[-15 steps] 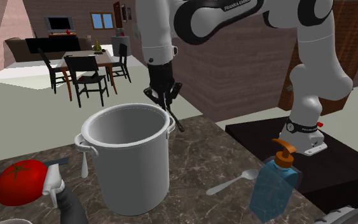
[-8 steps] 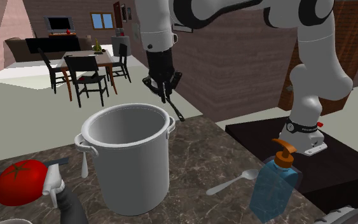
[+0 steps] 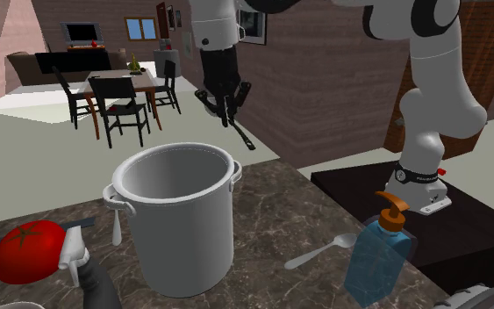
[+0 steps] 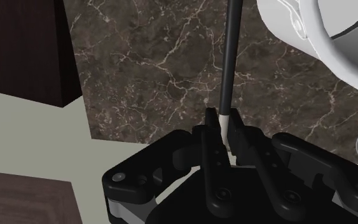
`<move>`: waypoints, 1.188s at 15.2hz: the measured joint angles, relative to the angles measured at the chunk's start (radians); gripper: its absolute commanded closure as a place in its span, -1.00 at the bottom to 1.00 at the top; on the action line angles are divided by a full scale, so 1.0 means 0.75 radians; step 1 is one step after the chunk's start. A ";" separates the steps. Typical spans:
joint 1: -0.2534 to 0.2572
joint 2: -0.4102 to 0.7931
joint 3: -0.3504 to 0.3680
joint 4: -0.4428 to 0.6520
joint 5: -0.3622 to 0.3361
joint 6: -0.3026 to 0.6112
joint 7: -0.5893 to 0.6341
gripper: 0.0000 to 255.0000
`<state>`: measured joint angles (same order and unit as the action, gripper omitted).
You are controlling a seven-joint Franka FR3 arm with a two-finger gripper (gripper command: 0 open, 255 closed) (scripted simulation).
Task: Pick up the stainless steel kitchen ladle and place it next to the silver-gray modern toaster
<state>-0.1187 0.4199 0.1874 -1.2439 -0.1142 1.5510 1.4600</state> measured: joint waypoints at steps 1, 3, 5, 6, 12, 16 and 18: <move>0.003 0.007 0.000 0.031 -0.001 -0.024 -0.001 1.00; 0.007 0.013 0.001 0.079 -0.002 -0.066 -0.002 1.00; 0.009 0.026 0.000 0.134 -0.004 -0.108 -0.005 1.00; 0.012 0.035 0.000 0.167 -0.006 -0.132 -0.006 1.00; 0.046 -0.140 0.032 -0.070 0.024 -0.072 0.076 1.00; 0.082 -0.296 0.067 -0.294 0.058 -0.006 0.159 1.00; 0.107 -0.353 0.089 -0.364 0.073 0.007 0.208 1.00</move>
<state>-0.0382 0.1552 0.2540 -1.5172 -0.0594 1.5565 1.6158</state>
